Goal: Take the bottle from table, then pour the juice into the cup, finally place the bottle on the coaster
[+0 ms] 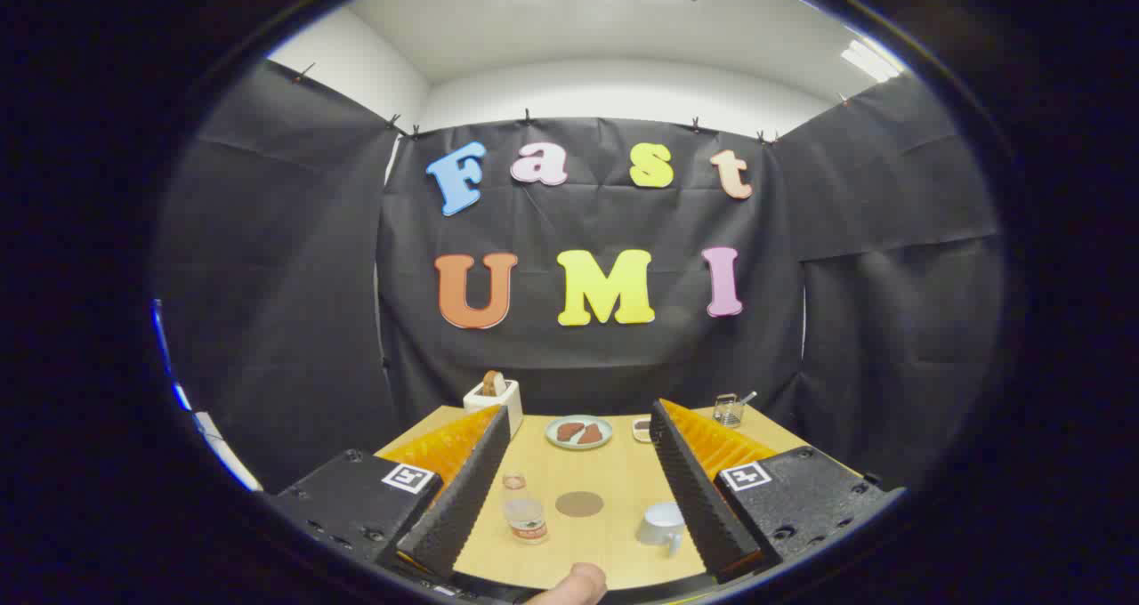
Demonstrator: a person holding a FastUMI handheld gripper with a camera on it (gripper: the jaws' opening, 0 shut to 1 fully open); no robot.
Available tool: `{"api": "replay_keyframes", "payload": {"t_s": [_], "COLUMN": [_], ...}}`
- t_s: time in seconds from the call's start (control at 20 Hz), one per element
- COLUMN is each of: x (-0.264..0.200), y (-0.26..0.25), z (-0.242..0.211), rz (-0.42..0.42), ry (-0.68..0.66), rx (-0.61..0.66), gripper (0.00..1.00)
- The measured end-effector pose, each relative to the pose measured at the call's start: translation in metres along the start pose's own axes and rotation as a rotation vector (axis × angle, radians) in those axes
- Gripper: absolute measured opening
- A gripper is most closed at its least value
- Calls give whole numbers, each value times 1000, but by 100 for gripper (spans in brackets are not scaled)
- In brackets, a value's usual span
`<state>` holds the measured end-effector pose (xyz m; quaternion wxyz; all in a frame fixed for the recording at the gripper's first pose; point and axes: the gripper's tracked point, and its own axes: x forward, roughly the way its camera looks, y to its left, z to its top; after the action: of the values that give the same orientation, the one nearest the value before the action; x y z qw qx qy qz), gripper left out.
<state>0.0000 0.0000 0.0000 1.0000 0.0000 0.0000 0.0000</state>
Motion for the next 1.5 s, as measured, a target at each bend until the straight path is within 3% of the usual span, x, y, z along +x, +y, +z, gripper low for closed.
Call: {"api": "replay_keyframes", "payload": {"t_s": [1.05, 1.5], "x": [-3, 2], "y": [39, 53], "z": [-3, -36], "rz": [53, 47], "ry": [-2, 21], "rx": [37, 17], "gripper": [100, 100]}}
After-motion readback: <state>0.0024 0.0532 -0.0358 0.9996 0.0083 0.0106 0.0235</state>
